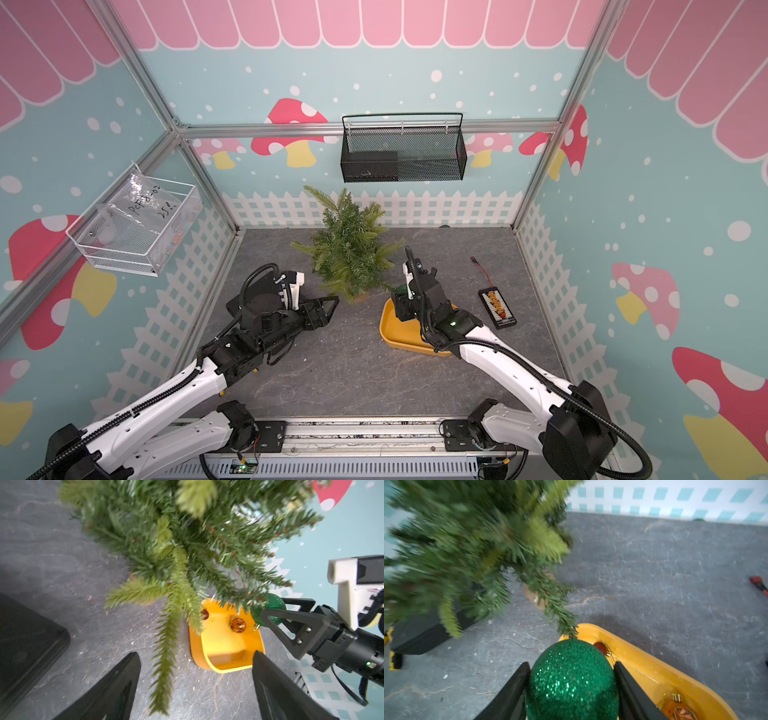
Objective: Decorate the small christmas tree with ornaments
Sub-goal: Pick up an ornament from the container, then hang an ornament on the christmas tree.
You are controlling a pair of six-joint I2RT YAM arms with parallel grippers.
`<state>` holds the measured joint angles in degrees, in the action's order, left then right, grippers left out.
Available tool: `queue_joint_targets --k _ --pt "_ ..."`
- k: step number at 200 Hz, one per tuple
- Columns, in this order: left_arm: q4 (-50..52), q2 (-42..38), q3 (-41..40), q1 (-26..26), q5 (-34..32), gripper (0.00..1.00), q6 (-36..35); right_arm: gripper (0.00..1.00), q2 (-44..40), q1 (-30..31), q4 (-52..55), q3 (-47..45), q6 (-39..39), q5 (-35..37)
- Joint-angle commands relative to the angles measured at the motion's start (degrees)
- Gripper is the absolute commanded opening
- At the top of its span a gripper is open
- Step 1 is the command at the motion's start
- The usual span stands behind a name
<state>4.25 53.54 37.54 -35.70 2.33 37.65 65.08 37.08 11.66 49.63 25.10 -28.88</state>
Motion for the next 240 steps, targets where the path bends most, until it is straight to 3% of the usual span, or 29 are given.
queue_joint_targets --k 1,44,80,153,209,240 --pt "-3.5 1.1 3.5 -0.3 5.2 0.85 -0.8 0.54 -3.2 -0.3 3.4 3.7 -4.3 -5.6" --pt "-6.5 3.1 6.4 -0.8 10.7 0.73 -1.2 0.54 -3.9 -0.3 6.2 11.3 -4.0 -5.7" --pt "-5.0 4.1 10.1 -3.2 9.6 0.63 -2.8 0.54 -0.6 -0.3 8.2 17.8 -3.7 -5.3" --pt "-4.0 9.8 18.0 -7.1 6.6 0.6 -8.3 0.54 7.0 -0.3 7.8 27.3 -1.3 -4.3" --pt "-7.8 15.8 20.4 -7.9 6.3 0.62 -10.0 0.53 8.2 -0.3 4.8 28.3 0.8 -6.9" --pt "-9.1 18.1 21.7 -7.9 5.2 0.56 -10.7 0.53 8.3 -0.3 4.5 28.3 1.1 -7.2"
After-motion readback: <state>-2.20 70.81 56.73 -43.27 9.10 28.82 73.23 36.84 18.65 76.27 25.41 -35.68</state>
